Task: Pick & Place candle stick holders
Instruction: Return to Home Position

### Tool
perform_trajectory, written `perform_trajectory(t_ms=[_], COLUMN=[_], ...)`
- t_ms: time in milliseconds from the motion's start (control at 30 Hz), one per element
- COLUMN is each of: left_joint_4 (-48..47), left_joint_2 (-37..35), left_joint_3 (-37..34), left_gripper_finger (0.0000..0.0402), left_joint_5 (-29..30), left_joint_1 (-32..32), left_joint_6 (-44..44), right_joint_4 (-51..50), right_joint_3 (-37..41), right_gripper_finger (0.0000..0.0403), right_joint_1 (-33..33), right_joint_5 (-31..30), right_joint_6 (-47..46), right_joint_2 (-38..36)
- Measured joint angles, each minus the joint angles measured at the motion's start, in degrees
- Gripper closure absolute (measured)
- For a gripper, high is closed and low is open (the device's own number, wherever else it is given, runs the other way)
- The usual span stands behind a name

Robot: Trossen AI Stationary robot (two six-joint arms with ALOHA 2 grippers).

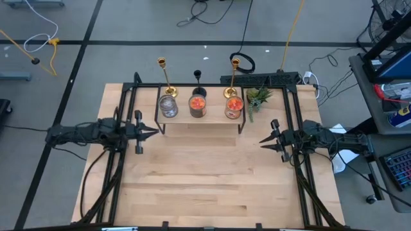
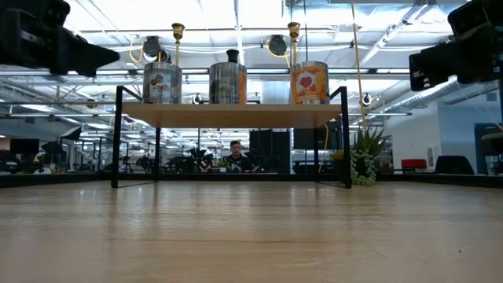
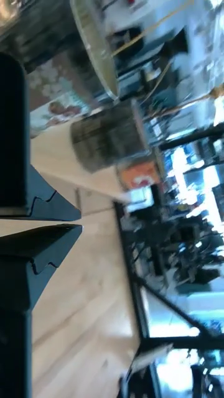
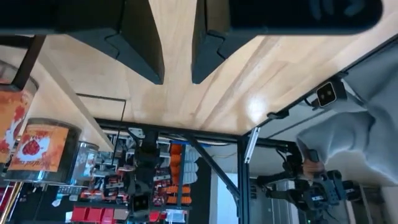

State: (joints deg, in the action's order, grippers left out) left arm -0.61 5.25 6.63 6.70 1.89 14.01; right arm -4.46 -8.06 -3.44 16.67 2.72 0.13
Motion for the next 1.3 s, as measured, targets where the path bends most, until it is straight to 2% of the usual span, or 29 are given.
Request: perform_trajectory(t_ms=[100,233,333,500,733,1067,1300], left_joint_4=[-9.4,-11.4,-11.7,-9.4,-0.5,0.1,-0.1], left_joint_2=[-2.7,-5.1,-5.0,-5.0,-5.0,-4.8,-1.3], left_joint_3=[3.5,3.9,3.6,1.8,-3.9,-5.1,-5.1], left_gripper_finger=[0.0376,0.0376,0.0376,0.0376,0.0376,0.0376,0.0376], left_joint_5=[-2.4,-7.2,-8.2,-8.2,-8.2,-6.4,-6.3], left_joint_1=[0.0,0.0,0.0,0.0,0.0,0.0,0.0], left_joint_6=[-3.0,-3.4,-2.1,-3.2,-5.4,-7.5,-8.1], right_joint_4=[0.1,2.3,5.9,8.0,8.2,9.2,9.0], right_joint_3=[0.4,1.4,2.7,4.5,6.1,7.2,7.2], right_gripper_finger=[0.0326,0.0326,0.0326,0.0326,0.0326,0.0326,0.0326], right_joint_1=[0.0,0.0,0.0,0.0,0.0,0.0,0.0], right_joint_5=[-0.2,-1.9,-1.7,-1.7,-1.8,-1.7,-1.8], right_joint_6=[-0.1,-0.2,-0.3,1.0,-0.7,-0.7,-1.1], right_joint_2=[0.0,0.0,0.0,0.0,0.0,0.1,0.1])
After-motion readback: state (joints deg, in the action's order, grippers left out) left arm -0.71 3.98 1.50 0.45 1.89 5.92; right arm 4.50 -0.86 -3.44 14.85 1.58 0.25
